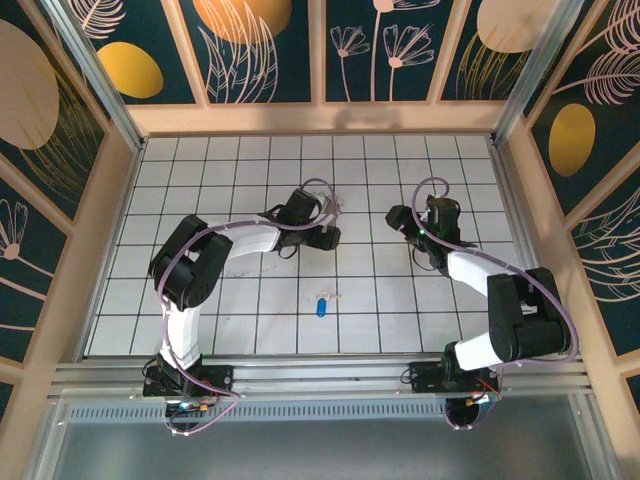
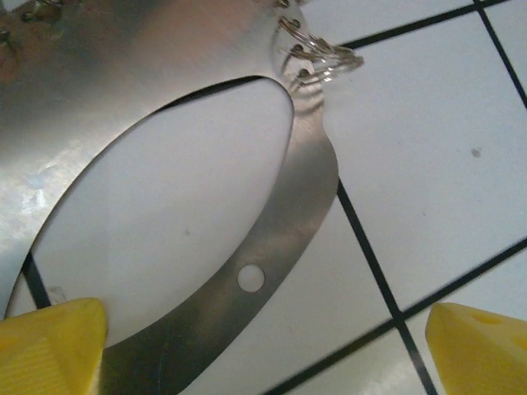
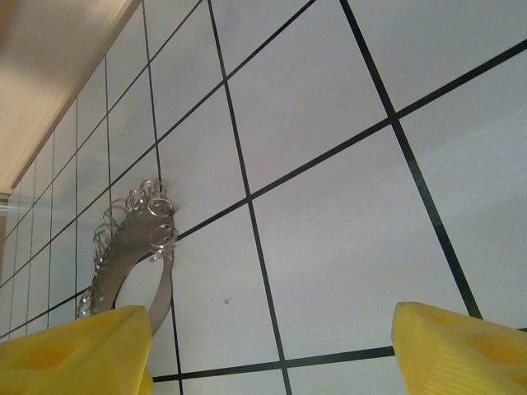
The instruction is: Put the keys on the keyring
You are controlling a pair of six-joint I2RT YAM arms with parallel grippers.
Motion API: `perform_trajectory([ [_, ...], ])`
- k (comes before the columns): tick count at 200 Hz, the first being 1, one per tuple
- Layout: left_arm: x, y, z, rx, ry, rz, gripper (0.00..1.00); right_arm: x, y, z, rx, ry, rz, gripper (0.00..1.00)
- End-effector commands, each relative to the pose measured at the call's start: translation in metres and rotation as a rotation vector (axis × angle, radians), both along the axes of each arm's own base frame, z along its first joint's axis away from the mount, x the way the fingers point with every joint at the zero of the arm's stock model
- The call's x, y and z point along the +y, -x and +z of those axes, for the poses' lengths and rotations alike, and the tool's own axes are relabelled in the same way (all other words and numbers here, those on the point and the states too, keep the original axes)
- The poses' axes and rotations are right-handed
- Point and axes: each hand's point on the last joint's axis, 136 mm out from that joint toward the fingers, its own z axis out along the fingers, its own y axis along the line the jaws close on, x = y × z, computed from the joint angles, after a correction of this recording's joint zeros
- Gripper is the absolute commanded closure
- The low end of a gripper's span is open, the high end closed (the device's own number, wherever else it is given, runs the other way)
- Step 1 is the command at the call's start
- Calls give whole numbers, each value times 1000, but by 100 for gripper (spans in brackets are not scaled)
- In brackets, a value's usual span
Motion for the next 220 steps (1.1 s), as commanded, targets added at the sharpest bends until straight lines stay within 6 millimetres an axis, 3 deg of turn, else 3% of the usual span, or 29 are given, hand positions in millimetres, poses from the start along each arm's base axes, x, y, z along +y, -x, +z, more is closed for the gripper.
perform_trajectory([
  [1, 4, 49, -31, 185, -20, 8, 1, 3, 1, -3, 3, -27, 7, 23],
  [76, -24, 90, -1, 207, 107, -40, 2, 12, 2, -10, 24, -36, 34, 23],
  [136, -43, 56, 63, 47, 161, -45, 1, 20, 6, -16, 58, -43, 83, 25],
  [220, -43, 21, 82, -85, 152, -32, 1, 62, 6, -18, 76, -98, 219, 57],
])
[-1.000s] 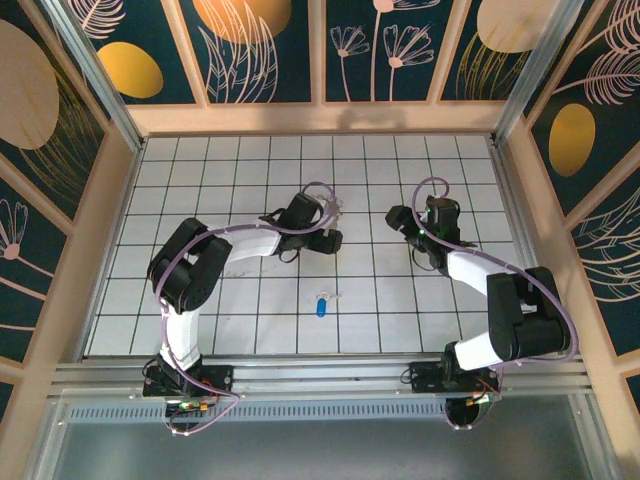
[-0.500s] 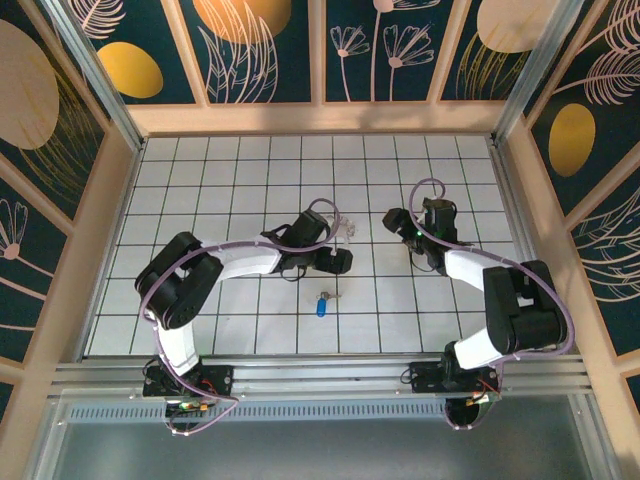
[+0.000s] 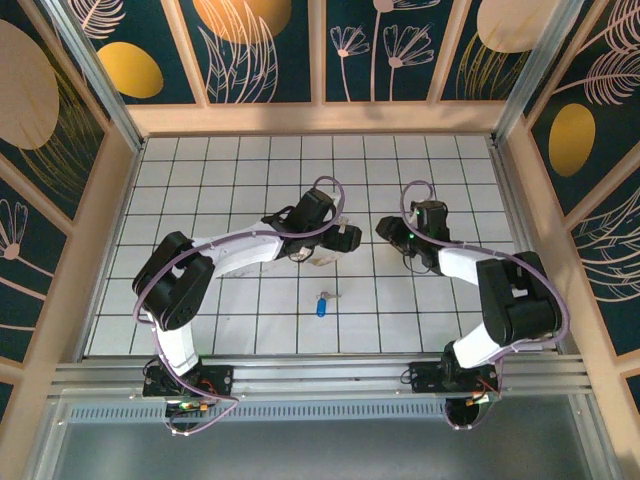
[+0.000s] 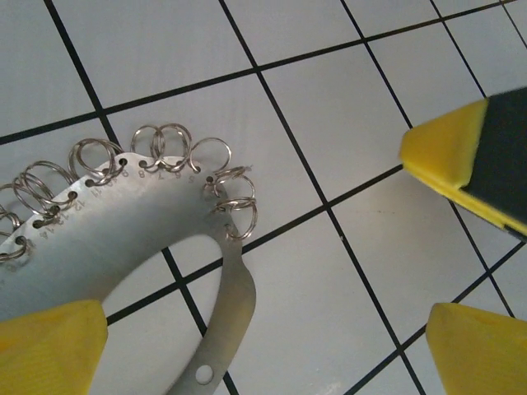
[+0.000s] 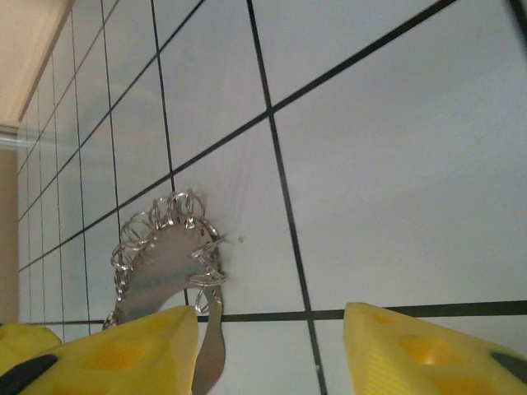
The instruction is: Put the keys on the keyring
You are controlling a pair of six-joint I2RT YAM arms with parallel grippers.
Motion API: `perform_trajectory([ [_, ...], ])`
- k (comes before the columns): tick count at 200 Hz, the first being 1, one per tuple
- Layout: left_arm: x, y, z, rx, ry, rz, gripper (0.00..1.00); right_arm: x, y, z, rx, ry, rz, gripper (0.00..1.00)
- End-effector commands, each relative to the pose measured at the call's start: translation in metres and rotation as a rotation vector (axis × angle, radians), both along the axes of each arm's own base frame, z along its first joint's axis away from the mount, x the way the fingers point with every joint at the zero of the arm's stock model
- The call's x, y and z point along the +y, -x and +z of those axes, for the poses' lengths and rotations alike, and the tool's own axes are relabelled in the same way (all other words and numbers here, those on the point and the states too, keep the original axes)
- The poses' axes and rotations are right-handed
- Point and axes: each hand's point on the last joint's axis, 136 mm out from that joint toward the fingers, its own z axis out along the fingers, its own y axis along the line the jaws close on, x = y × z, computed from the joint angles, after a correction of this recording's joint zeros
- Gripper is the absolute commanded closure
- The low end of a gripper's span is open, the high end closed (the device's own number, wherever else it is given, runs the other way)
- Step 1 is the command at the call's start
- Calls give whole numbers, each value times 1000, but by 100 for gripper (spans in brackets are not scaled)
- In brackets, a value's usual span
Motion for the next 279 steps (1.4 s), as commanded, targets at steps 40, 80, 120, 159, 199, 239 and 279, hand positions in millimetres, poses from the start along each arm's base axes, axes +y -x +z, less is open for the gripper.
perform_trajectory([
  [40, 3, -12, 21, -70, 96, -53, 1, 38, -10, 5, -16, -41, 106, 70],
  [80, -9, 1, 11, -53, 92, -183, 4, 40, -6, 5, -31, -39, 134, 73],
  [120, -15, 4, -8, -32, 75, -245, 12, 39, -1, 15, -93, -28, 168, 63],
  [159, -14, -4, -11, -44, 94, -220, 15, 49, 2, 21, -159, -31, 259, 58],
  [199, -13, -14, -5, -22, 197, -205, 21, 54, 2, 12, -146, -20, 303, 59],
  [239, -20, -17, -19, 12, 158, -248, 31, 41, 3, 3, -113, 12, 243, 60],
  [279, -23, -19, -35, 34, 132, -266, 41, 19, 7, 0, -92, 15, 167, 59],
])
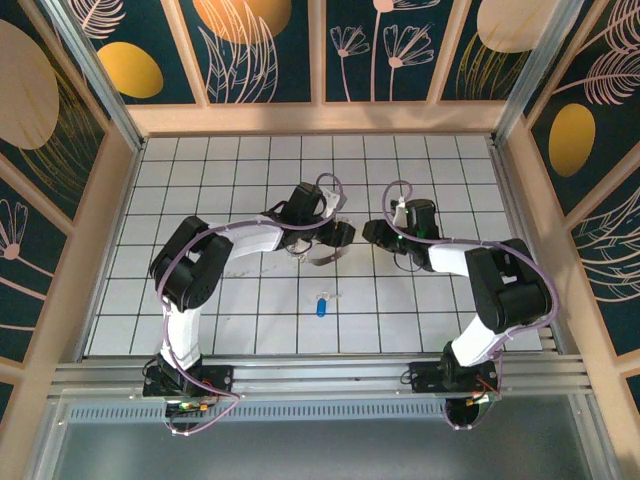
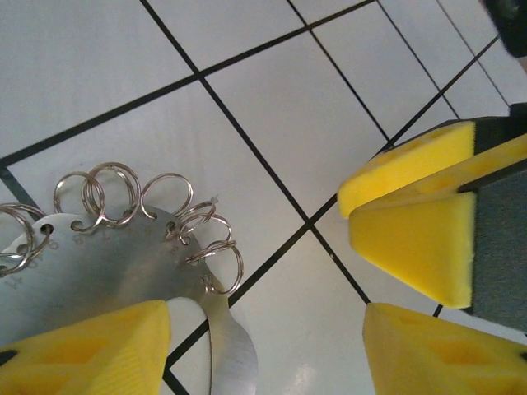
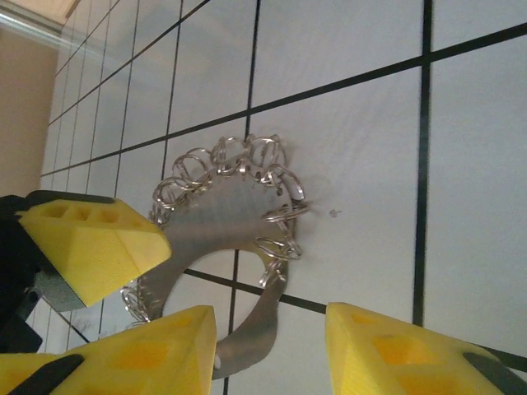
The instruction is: Put the keys on the keyring
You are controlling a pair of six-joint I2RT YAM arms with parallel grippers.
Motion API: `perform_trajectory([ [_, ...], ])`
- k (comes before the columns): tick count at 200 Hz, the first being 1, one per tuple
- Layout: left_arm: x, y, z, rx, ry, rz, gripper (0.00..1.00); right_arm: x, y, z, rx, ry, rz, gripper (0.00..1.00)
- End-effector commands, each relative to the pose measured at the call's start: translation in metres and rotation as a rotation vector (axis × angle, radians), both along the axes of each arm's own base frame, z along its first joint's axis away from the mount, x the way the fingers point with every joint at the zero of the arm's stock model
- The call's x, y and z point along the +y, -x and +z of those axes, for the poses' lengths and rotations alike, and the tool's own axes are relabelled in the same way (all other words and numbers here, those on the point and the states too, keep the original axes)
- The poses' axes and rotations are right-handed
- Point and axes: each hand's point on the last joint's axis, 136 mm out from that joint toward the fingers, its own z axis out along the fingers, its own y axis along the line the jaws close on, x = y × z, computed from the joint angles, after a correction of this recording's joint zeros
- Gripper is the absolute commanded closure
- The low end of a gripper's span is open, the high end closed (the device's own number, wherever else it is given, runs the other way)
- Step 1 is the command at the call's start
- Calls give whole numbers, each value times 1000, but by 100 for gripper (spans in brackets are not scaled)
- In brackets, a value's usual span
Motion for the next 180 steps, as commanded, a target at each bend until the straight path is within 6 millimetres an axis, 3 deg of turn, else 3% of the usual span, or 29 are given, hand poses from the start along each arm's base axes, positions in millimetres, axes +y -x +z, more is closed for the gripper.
perform_trajectory([
  [1, -7, 1, -4, 6, -7, -41, 41, -17, 2, 3, -5, 7, -59, 59],
  [56, -16, -10, -12, 14, -7, -43, 47, -32, 7, 7, -6, -3, -103, 47],
  [180, -15, -15, -36, 36, -50, -31, 47, -45, 6, 25, -57, 11, -160, 35],
])
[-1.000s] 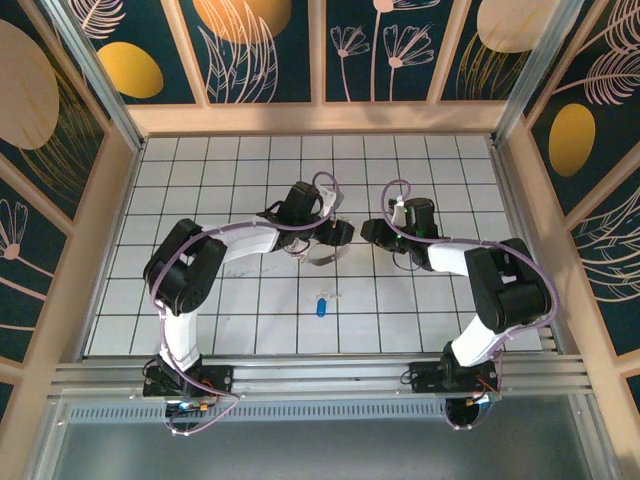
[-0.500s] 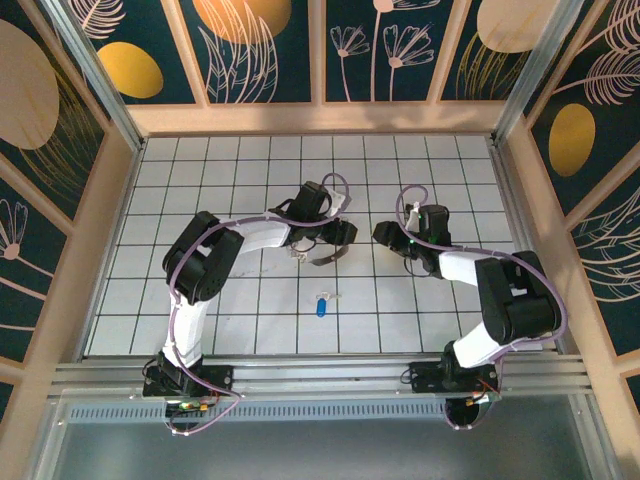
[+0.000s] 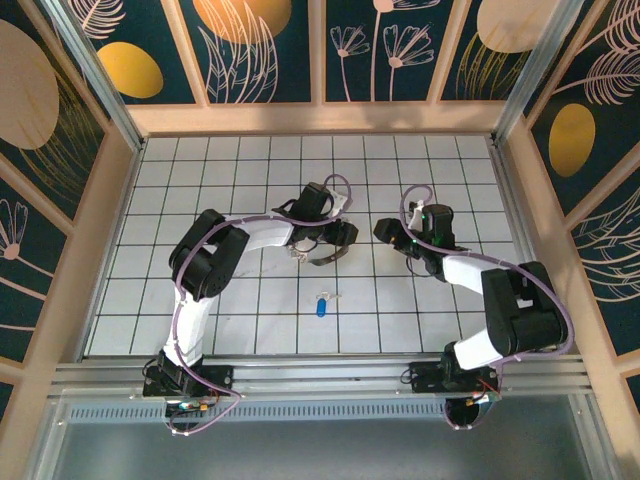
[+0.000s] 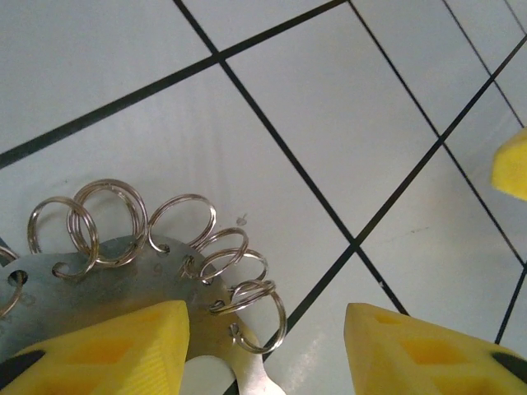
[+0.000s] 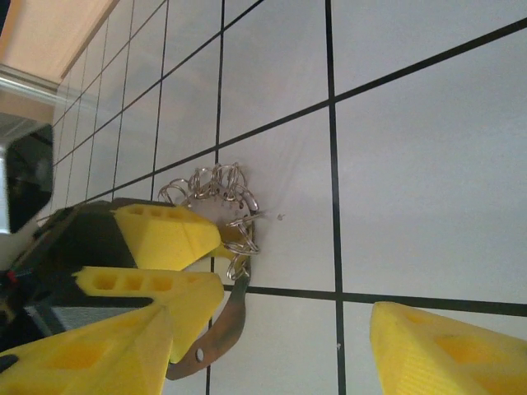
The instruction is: Put the keys on the keyring
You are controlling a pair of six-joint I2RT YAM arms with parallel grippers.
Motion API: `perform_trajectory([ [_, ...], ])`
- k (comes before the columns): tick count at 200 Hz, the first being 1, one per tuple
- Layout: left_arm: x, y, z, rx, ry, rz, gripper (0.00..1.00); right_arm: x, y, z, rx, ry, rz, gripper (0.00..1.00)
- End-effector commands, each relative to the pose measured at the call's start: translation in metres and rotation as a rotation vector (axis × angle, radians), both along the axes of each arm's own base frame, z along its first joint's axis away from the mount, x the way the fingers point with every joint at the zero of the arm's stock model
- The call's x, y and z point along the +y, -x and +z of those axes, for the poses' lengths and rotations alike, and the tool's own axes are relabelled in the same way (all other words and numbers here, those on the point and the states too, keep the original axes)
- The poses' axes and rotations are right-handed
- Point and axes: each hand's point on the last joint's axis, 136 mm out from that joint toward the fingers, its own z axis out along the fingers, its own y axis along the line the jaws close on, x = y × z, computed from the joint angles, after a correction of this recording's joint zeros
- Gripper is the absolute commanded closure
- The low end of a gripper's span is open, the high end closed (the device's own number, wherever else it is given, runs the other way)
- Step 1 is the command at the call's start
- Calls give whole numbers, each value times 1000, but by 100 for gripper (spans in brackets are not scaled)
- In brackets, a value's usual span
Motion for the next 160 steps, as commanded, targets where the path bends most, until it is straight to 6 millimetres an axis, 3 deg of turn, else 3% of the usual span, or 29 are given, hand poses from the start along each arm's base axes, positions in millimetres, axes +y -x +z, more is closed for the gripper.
perform_trajectory([
  [1, -3, -1, -4, 0, -15, -17, 47, -10, 0, 4, -8, 11, -43, 35],
  [52, -7, -3, -1, 7, 3, -21, 48, -11, 1, 2, -2, 11, -47, 35],
  [160, -18, 18, 9, 11, 26, -65, 53, -11, -1, -6, 18, 7, -52, 36],
])
